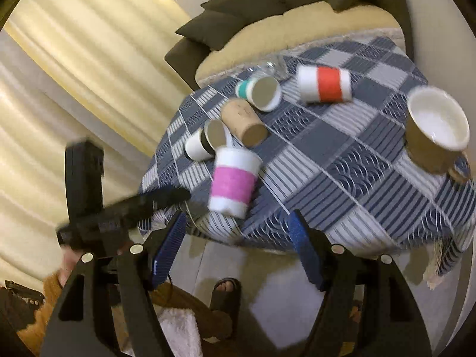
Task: Flip cup upright
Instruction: 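Bring the pink-banded cup toward the left gripper and grasp it with the left gripper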
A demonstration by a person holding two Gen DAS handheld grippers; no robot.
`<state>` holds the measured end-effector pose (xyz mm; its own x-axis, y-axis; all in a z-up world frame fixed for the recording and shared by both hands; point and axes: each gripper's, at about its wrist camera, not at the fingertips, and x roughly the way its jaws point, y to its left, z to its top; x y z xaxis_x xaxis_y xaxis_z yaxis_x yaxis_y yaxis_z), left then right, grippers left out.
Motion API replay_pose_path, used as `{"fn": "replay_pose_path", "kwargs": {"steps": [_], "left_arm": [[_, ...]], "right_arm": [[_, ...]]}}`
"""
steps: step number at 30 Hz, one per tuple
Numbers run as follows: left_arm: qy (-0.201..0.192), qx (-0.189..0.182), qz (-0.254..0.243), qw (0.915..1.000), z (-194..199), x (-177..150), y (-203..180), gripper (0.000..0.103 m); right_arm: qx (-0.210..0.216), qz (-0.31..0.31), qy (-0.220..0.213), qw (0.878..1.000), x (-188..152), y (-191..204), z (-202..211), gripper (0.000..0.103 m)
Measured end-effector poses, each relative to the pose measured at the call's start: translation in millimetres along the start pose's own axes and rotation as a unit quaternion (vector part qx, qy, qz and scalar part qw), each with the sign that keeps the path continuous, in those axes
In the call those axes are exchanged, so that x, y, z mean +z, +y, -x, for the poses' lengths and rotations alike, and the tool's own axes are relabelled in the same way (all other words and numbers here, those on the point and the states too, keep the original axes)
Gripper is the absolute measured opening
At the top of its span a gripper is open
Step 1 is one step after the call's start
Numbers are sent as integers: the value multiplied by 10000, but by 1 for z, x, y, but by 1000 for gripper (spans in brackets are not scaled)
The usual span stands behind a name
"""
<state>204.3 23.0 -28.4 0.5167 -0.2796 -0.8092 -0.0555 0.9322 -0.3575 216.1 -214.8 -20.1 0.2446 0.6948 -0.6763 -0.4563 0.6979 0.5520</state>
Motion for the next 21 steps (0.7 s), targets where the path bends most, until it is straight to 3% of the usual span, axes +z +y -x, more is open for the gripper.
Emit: {"fn": "replay_pose_path", "kwargs": {"steps": [3, 10, 15, 21], "left_arm": [[319, 229, 150, 9991, -15, 12, -3, 96], [832, 562, 172, 9948, -43, 27, -1, 95], [1084, 757, 110, 9912, -58, 33, -5, 86], [1297, 894, 78, 9875, -76, 41, -8, 85]], "right_arm": [[-4, -28, 45, 10000, -17, -7, -9, 71], [-251, 24, -327, 9991, -41, -10, -29, 71], [-268, 78, -294, 9992, -44, -15, -37, 71], [-271, 115, -286, 9992, -45, -18, -42, 71]]}}
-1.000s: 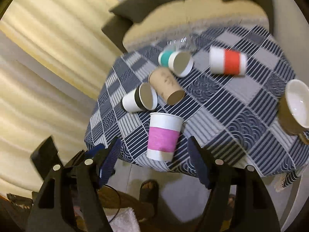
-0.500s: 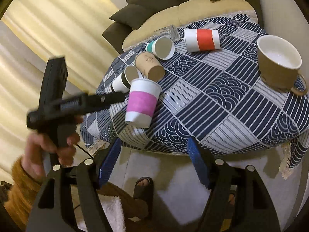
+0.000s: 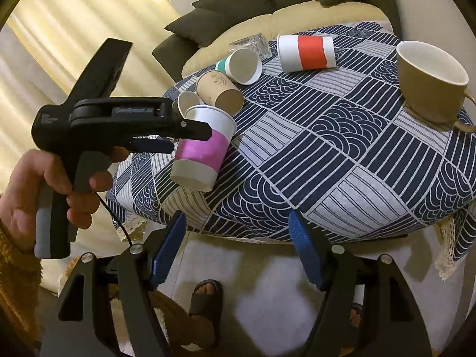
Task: Flip cup upright
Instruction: 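Bring the pink-banded cup toward the left gripper and grasp it with the left gripper, then rotate the left gripper to turn the pink-banded cup upright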
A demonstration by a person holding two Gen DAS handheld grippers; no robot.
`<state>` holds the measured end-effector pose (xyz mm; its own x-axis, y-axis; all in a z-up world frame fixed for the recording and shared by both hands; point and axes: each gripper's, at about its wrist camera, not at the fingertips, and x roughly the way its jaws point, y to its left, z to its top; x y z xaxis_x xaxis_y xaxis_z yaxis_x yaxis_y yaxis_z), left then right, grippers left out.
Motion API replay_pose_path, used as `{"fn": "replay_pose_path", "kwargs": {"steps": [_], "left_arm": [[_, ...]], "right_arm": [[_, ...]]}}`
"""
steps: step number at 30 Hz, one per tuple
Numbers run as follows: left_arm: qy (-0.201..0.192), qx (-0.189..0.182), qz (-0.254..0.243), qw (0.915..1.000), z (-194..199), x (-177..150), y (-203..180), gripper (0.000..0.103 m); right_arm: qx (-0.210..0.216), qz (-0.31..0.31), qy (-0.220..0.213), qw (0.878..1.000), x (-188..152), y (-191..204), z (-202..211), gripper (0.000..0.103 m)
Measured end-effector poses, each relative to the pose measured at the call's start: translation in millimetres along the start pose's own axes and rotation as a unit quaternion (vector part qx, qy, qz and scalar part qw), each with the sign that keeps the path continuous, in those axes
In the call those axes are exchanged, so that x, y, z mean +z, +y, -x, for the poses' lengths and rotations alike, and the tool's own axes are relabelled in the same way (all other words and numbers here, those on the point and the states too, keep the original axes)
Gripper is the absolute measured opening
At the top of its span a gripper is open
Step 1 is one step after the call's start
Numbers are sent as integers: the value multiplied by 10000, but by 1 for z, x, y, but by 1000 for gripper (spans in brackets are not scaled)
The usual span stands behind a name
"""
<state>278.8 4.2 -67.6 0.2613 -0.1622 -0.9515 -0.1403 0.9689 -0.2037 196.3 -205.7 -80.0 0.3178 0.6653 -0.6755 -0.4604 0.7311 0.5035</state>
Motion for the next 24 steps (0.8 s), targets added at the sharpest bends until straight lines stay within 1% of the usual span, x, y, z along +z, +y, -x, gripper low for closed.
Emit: {"fn": "replay_pose_path", "kwargs": {"steps": [3, 7, 12, 14, 15, 24], "left_arm": [[131, 113, 70, 9998, -6, 2, 2, 83], [186, 215, 134, 9995, -11, 6, 3, 72], [263, 255, 92, 9993, -14, 7, 2, 71], [299, 267, 74, 9992, -16, 7, 0, 67], [310, 260, 70, 9992, -16, 7, -1, 64], [238, 187, 180, 9994, -12, 6, 1, 63]], "right_arm": [[20, 113, 45, 9999, -2, 3, -3, 71], [65, 104, 60, 9999, -2, 4, -4, 71], [106, -3, 98, 9999, -1, 1, -4, 71], [110, -14, 84, 9999, -1, 0, -3, 71], [114, -23, 77, 9999, -1, -1, -3, 71], [133, -88, 59, 9999, -1, -3, -1, 71]]}}
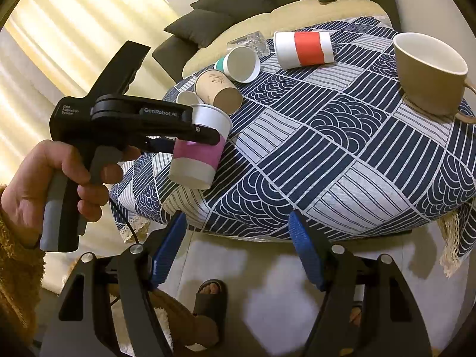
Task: Flip cup upright
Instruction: 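Rotate the left gripper to turn the pink-banded cup upright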
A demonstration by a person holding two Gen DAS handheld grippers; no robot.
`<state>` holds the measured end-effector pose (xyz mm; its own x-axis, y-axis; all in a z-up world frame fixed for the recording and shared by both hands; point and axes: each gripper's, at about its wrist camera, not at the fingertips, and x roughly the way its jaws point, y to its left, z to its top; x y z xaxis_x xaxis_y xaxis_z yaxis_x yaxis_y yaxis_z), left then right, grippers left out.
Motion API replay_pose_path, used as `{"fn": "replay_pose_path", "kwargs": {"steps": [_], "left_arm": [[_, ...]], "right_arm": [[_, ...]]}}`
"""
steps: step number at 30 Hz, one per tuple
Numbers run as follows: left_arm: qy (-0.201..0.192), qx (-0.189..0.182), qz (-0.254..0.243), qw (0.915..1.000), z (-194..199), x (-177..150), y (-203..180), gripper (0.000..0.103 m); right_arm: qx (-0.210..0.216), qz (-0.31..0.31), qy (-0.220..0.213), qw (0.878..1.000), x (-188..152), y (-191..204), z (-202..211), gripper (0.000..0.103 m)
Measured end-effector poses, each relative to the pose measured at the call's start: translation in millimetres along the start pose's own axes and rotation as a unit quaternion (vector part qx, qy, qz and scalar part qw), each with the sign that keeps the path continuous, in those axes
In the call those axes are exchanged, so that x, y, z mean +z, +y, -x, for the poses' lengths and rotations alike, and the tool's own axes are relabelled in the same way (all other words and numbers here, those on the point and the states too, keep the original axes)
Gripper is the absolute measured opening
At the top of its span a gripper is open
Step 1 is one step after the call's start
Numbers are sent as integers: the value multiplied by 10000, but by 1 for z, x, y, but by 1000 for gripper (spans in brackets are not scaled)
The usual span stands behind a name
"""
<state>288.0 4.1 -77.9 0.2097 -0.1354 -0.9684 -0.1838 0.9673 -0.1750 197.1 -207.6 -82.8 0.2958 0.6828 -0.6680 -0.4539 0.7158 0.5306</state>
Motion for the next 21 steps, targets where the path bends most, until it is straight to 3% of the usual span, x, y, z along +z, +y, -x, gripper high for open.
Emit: {"fn": "replay_pose_path", "kwargs": {"steps": [6, 11, 15, 21], "left_arm": [[-352, -146, 40, 9993, 19, -9, -1, 63], [-1031, -267, -83, 9943, 45, -26, -7, 63], [-1846, -392, -223, 9818, 63, -43, -11, 62], [-3072, -431, -390, 9499, 76, -75, -12, 62]], "right_arm": [[55, -81, -34, 9999, -1, -4, 2, 71], [71, -172, -107, 9998, 0, -9, 6, 71], [118, -167, -231, 9995, 1, -9, 12, 71], [105, -250, -366, 9990, 2, -15, 21, 71]]}}
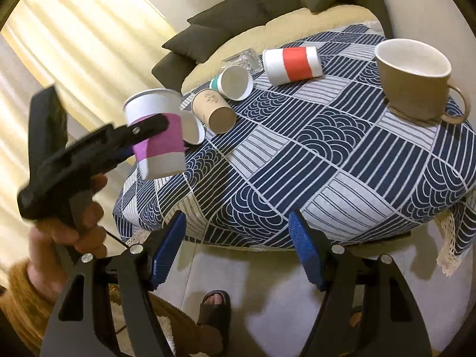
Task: Flip cup upright
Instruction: 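Rotate the left gripper to turn the pink-banded cup upright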
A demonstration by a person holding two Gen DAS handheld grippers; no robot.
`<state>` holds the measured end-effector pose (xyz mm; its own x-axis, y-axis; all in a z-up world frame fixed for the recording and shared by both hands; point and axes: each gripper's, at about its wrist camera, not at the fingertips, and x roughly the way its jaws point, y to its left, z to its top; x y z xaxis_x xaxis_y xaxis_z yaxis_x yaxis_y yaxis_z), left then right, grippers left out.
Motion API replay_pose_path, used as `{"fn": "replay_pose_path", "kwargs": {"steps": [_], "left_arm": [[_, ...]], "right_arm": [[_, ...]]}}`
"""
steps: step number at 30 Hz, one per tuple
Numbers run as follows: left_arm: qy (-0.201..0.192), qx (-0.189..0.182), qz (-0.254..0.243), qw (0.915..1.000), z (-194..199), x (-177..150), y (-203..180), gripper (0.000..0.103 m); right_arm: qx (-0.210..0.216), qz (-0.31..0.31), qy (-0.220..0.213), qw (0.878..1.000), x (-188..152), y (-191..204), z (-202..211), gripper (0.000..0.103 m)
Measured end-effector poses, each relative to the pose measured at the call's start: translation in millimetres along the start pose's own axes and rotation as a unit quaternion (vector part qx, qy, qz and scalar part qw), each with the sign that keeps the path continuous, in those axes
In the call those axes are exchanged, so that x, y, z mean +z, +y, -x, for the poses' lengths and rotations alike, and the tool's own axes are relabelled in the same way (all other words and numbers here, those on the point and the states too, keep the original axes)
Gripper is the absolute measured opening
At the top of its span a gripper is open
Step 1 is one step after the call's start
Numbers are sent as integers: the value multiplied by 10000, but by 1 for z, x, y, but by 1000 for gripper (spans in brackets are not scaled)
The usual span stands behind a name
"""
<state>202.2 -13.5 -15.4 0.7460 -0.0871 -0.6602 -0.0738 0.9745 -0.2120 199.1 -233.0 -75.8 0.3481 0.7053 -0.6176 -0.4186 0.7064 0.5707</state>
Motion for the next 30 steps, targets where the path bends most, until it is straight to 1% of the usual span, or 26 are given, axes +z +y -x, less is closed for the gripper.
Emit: {"fn": "replay_pose_path", "kwargs": {"steps": [3, 4, 6, 8, 9, 11, 13, 15, 17, 20, 25, 28, 30], "left_arm": [[-518, 30, -52, 9986, 7, -13, 1, 62], [-766, 20, -75, 9970, 9, -20, 1, 62], [-1142, 202, -163, 9931, 10, -31, -2, 62], [-1545, 390, -262, 9869, 10, -46, -6, 62], [-1649, 444, -305, 9848, 9, -50, -7, 62], [-1987, 629, -452, 9770, 6, -60, -13, 62], [-2241, 754, -455, 9706, 3, -69, -15, 62], [-2395, 891, -494, 9655, 0, -76, -18, 62], [-2609, 1094, -643, 9570, -1, -85, -23, 62], [-2789, 1271, -698, 9493, -6, -93, -25, 63], [-2931, 1459, -808, 9414, -23, -105, -29, 63], [-2990, 1480, -872, 9387, -28, -109, -29, 63], [-2976, 1472, -859, 9394, -29, -111, -29, 63]], "right_arm": [[2, -37, -85, 10000, 1, -3, 5, 71], [9, -41, -110, 9999, 2, -3, 6, 71], [-6, -40, -193, 9998, 4, -5, 10, 71], [-11, -29, -253, 9997, 5, -6, 13, 71], [-16, -35, -294, 9996, 5, -6, 15, 71], [-13, -57, -380, 9993, 6, -7, 19, 71], [-7, -91, -426, 9990, 8, -10, 21, 71], [-22, -116, -464, 9989, 10, -13, 22, 71], [-41, -124, -491, 9987, 11, -14, 22, 71], [-54, -160, -468, 9988, 13, -16, 18, 71], [-138, -115, -389, 9991, 15, -16, 10, 71], [-179, -102, -332, 9992, 16, -18, 6, 71], [-204, -111, -314, 9992, 17, -19, 3, 71]]}}
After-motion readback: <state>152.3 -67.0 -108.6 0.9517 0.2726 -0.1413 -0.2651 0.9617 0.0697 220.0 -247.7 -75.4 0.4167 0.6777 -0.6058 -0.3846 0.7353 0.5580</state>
